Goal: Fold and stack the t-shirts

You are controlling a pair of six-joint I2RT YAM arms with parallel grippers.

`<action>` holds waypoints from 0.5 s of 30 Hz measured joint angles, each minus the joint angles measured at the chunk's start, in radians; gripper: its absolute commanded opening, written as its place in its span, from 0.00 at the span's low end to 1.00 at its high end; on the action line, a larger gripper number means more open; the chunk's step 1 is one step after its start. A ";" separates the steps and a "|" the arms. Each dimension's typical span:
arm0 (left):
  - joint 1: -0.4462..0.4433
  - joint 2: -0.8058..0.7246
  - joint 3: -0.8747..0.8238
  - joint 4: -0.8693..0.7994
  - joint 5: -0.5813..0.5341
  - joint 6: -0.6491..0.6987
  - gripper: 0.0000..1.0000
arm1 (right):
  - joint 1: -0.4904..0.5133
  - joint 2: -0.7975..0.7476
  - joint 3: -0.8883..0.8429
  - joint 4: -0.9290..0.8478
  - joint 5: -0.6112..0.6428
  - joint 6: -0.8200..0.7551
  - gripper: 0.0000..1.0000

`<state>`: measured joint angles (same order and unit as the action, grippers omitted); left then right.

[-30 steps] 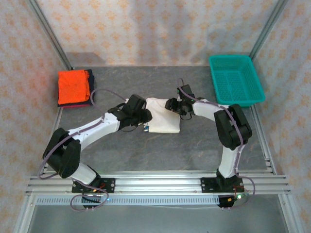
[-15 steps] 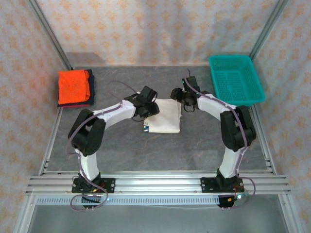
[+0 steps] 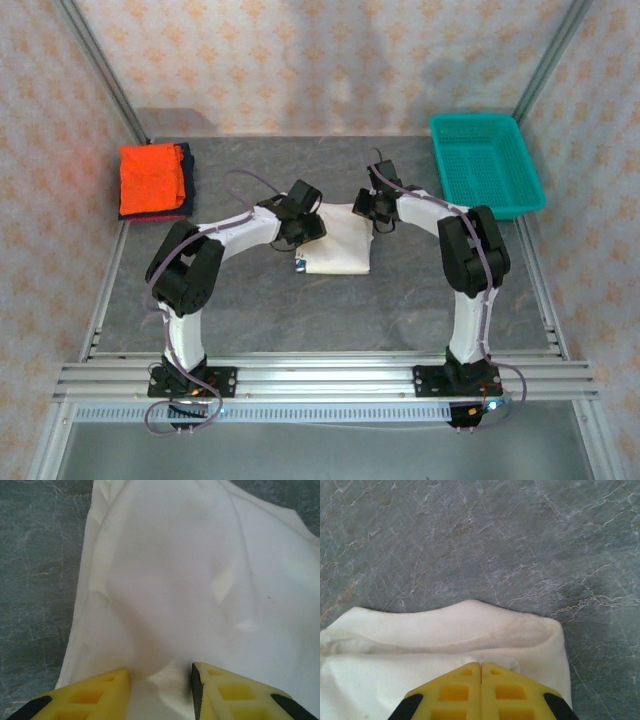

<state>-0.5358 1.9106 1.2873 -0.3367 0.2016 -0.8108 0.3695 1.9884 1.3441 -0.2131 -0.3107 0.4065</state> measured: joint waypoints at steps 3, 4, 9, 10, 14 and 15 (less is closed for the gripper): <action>0.000 -0.003 -0.022 0.020 0.000 0.000 0.39 | 0.000 -0.019 -0.004 0.002 0.026 0.001 0.00; 0.000 -0.005 -0.028 0.025 0.001 0.000 0.39 | 0.000 -0.029 -0.011 0.007 0.035 0.002 0.00; 0.000 -0.024 -0.053 0.042 0.003 -0.003 0.40 | 0.000 -0.085 -0.069 0.038 0.080 0.026 0.00; 0.000 -0.025 -0.055 0.043 0.004 -0.003 0.40 | 0.000 -0.088 -0.079 0.043 0.090 0.032 0.00; 0.000 -0.025 -0.060 0.053 0.008 -0.003 0.40 | 0.000 -0.084 -0.101 0.047 0.135 0.064 0.00; 0.000 -0.025 -0.060 0.055 0.008 -0.003 0.40 | 0.000 -0.080 -0.101 0.046 0.140 0.071 0.00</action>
<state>-0.5358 1.8854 1.2274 -0.2821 0.2092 -0.8139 0.3695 1.9087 1.2427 -0.1669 -0.1703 0.4774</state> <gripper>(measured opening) 0.400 0.043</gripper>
